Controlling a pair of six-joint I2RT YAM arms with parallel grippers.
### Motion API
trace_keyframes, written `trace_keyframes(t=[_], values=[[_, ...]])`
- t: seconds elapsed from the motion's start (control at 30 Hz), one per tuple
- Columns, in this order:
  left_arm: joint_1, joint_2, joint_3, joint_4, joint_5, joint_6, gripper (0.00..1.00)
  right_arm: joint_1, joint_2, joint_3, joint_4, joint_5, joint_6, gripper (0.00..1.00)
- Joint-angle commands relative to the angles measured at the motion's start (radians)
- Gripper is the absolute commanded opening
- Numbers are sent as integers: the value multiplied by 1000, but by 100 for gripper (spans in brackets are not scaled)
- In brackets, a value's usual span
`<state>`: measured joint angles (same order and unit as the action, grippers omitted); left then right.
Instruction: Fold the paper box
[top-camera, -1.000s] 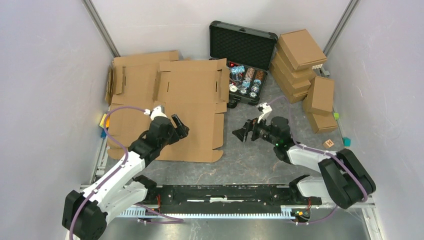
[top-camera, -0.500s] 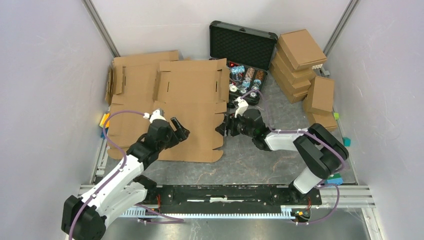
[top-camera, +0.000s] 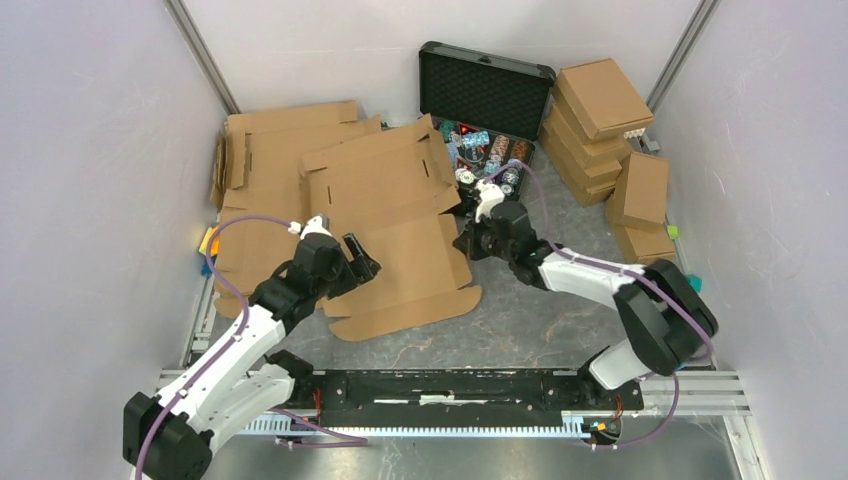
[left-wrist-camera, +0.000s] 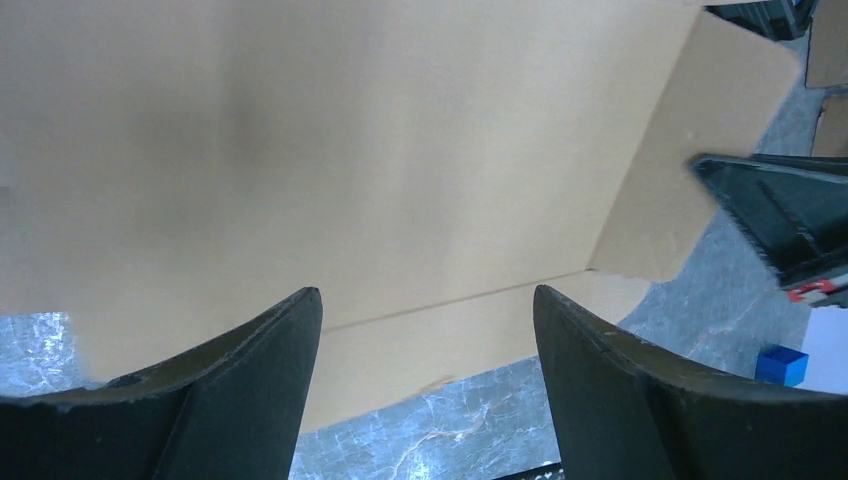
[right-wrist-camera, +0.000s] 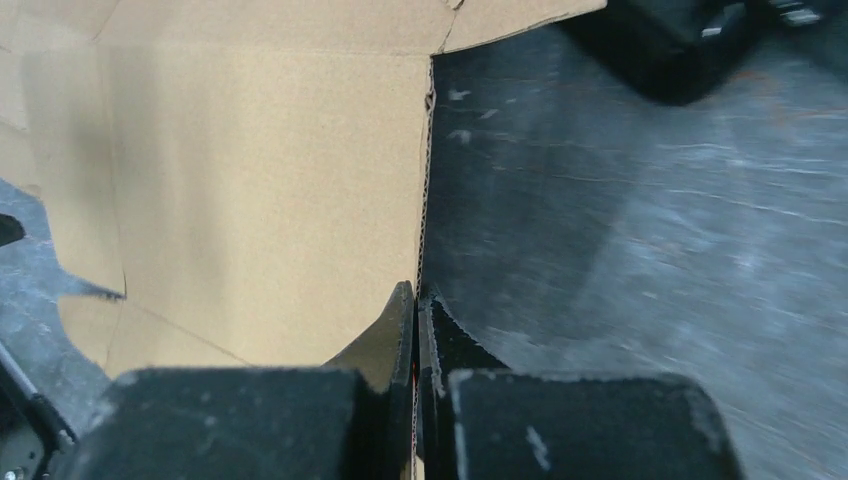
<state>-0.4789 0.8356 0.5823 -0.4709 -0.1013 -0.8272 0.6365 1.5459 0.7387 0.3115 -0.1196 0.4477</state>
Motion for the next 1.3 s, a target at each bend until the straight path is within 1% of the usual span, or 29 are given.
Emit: trace_keyframes(t=[0.0,0.1,0.23,0.27,0.3,0.37,0.4,0.43,0.47,0.5,0.53,0.57,0.63,0.67,0.7,0.83,0.97,1.07,1.13,1.27], values=[[5,14,45,-6,29,51,84,-74,-138,25,-230,59,-173,0],[5,22,49,4,29,82,84,-124,-195,19,-353,77,-234,0],[5,38,51,27,-3,114,84,-153,-223,-2,-487,74,-298,11],[5,46,53,32,-12,121,84,-154,-223,-6,-513,85,-311,16],[5,54,55,37,-26,128,84,-155,-224,-11,-541,110,-322,25],[5,83,61,34,-68,136,85,-155,-235,-28,-575,214,-318,46],[8,98,71,29,-91,137,84,-154,-250,-44,-569,231,-317,56],[12,120,79,31,-103,142,85,-155,-271,-65,-558,231,-316,63],[19,138,88,36,-115,147,85,-155,-294,-85,-546,221,-311,69],[24,160,94,40,-123,153,85,-155,-322,-107,-532,209,-306,71],[31,178,104,48,-130,157,85,-155,-342,-125,-520,202,-301,75],[37,194,112,62,-135,164,85,-155,-373,-145,-514,205,-294,81],[53,229,126,84,-147,178,85,-155,-426,-175,-506,216,-290,88],[59,241,135,94,-160,186,85,-155,-457,-193,-503,230,-286,94],[67,255,144,110,-166,193,86,-155,-487,-210,-501,251,-278,98],[100,303,166,181,-173,228,86,-155,-615,-275,-507,284,-229,98],[138,371,212,234,-164,265,87,-155,-692,-301,-559,258,-170,98],[172,442,263,246,-131,278,86,-155,-748,-314,-611,257,-114,98],[185,489,298,250,-117,290,83,-154,-800,-328,-642,268,-74,98],[198,586,377,243,-115,304,81,-155,-939,-409,-640,219,-1,98]])
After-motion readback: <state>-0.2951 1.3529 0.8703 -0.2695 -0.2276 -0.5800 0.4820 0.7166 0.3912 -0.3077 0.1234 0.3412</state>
